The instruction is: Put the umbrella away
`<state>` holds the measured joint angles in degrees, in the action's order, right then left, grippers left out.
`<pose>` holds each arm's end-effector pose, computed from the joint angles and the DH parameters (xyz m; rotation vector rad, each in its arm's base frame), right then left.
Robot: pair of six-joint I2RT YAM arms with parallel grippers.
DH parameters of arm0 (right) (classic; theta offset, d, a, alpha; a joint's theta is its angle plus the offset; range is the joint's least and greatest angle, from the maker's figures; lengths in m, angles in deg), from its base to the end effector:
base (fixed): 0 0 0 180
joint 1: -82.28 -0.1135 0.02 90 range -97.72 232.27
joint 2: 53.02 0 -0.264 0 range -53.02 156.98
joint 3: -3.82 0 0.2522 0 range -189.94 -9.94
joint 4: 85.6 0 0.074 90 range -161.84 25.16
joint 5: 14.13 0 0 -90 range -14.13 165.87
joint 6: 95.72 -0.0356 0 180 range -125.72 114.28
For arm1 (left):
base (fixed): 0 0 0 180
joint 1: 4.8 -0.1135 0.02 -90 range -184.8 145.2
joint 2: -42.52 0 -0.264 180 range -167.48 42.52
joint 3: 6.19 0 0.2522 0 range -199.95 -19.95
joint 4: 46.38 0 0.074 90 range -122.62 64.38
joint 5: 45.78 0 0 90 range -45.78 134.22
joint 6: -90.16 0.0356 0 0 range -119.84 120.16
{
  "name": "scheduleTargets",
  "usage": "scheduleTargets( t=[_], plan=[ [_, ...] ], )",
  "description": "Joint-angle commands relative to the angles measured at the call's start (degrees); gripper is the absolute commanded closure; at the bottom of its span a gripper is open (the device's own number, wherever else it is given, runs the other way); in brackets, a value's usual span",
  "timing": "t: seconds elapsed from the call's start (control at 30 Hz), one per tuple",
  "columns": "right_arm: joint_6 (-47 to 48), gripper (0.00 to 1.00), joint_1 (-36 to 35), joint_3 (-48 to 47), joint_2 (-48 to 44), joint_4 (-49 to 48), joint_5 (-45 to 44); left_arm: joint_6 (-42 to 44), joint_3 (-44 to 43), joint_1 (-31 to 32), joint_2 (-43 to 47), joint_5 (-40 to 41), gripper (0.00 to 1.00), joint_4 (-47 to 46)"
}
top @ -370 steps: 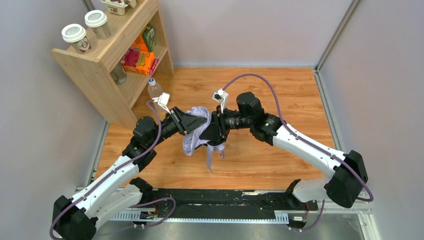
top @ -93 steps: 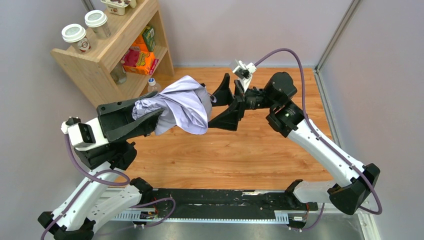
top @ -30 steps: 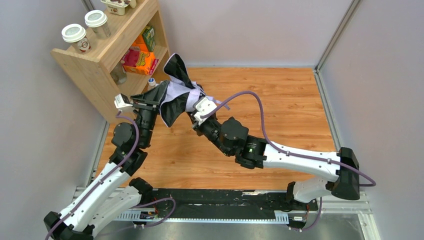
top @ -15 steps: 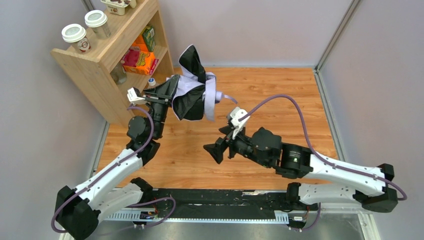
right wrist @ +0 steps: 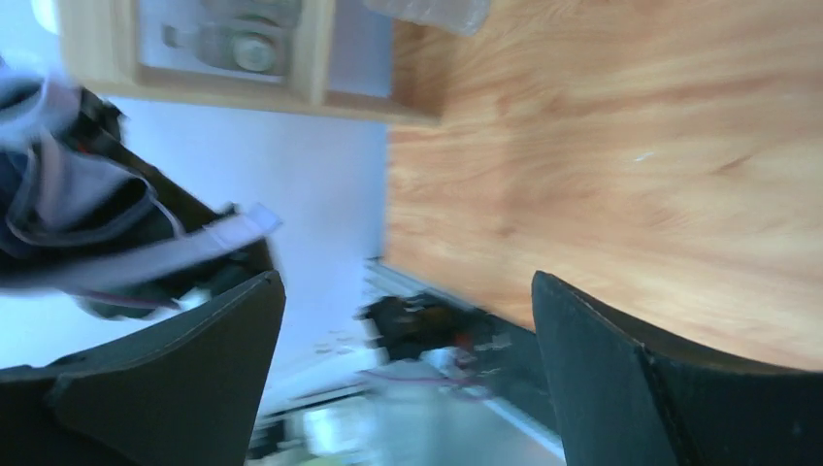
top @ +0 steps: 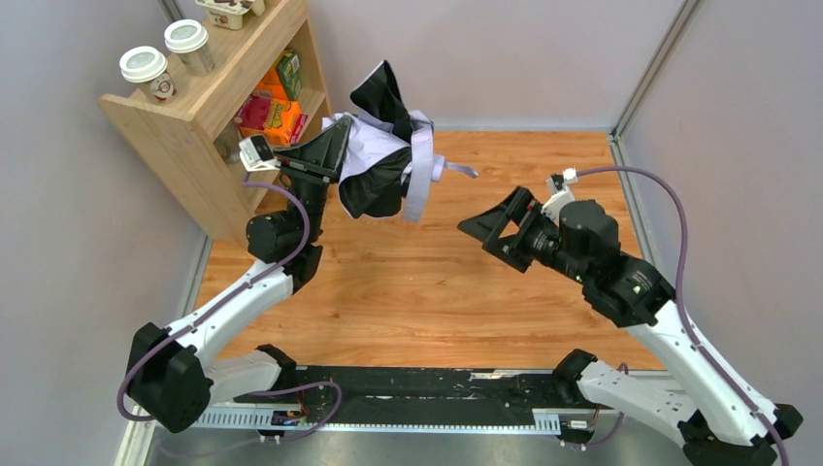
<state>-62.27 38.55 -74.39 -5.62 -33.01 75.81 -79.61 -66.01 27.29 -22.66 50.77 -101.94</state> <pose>0.1154 0.1104 0.3963 0.2391 2.1212 1.1091 0.1973 -0.1189 0.4136 -0.4429 0.6867 -1.8210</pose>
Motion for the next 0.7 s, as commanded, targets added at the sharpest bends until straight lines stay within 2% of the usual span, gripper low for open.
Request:
scheduleTargets(
  t=[0.0, 0.1, 0.13, 0.27, 0.37, 0.67],
  plan=[
    [-31.52, 0.0, 6.8, 2.73, 2.96, -10.21, 24.18, 3.74, -3.86, -0.19, 0.41, -3.91, 1.0, -9.34],
    [-52.36, 0.01, 6.64, 9.49, 4.89, -30.75, 31.5, 5.93, -4.56, -0.11, 0.59, -5.66, 1.0, -9.52],
    [-56.26, 0.03, 6.37, 10.12, 6.12, -34.75, 32.13, 6.11, -4.91, -0.19, 0.5, -6.1, 1.0, -9.78],
    [-61.38, 0.1, 5.67, 8.19, 9.2, -34.87, 33.11, 6.47, -5.0, -0.19, -0.03, -7.51, 1.0, -11.54],
    [-68.49, 0.18, 4.35, 12.05, 8.42, -42.85, 30.12, 6.82, -4.82, -0.19, -0.11, -7.95, 1.0, -11.89],
    [-71.32, 0.2, 1.54, 11.8, 8.59, -40.5, 28.8, 7.17, -5.35, -0.19, -2.31, -8.39, 1.0, -13.3]
  ],
)
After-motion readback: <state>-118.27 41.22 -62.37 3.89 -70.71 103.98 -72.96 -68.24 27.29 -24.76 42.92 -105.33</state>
